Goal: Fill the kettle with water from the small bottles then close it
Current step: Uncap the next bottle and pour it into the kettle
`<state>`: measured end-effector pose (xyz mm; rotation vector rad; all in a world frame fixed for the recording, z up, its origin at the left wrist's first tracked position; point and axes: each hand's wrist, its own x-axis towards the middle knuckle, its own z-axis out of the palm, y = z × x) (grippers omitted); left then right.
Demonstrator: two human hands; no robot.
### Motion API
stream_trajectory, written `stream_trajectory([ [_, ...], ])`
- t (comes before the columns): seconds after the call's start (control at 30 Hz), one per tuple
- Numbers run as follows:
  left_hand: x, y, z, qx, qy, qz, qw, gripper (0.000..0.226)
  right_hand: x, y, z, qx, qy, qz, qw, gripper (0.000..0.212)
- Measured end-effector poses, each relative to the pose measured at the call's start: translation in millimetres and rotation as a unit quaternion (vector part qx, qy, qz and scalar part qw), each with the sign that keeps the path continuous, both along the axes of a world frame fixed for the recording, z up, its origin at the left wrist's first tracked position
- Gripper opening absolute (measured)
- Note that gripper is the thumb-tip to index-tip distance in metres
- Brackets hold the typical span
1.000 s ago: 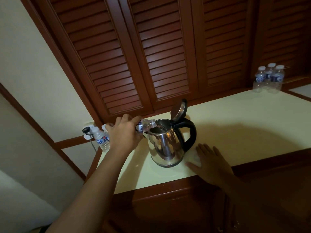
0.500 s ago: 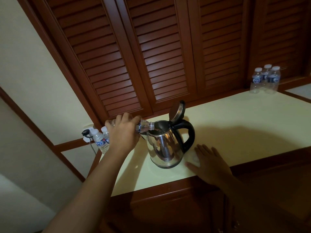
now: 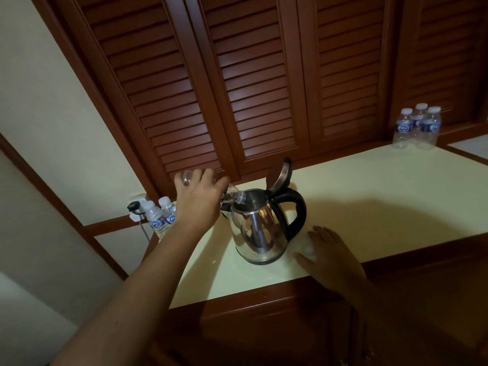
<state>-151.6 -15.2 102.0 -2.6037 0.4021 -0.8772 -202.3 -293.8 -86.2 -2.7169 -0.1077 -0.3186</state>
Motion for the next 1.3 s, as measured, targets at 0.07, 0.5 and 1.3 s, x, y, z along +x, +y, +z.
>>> stream_trajectory([
  [0.07, 1, 0, 0, 0.021, -0.005, -0.015, 1.000, 0.059, 1, 0, -1, -0.002, -0.001, -0.002, 1.000, 0.084],
  [0.5, -17, 5, -6, -0.021, 0.034, 0.038, 0.998, 0.058, -6, -1, 4, -0.093, -0.051, -0.034, 0.994, 0.038],
  [1.3, -136, -105, -104, -0.594, 0.319, -0.185, 0.715, 0.047, -90, 13, 113, 0.426, -0.073, 0.082, 0.898, 0.006],
])
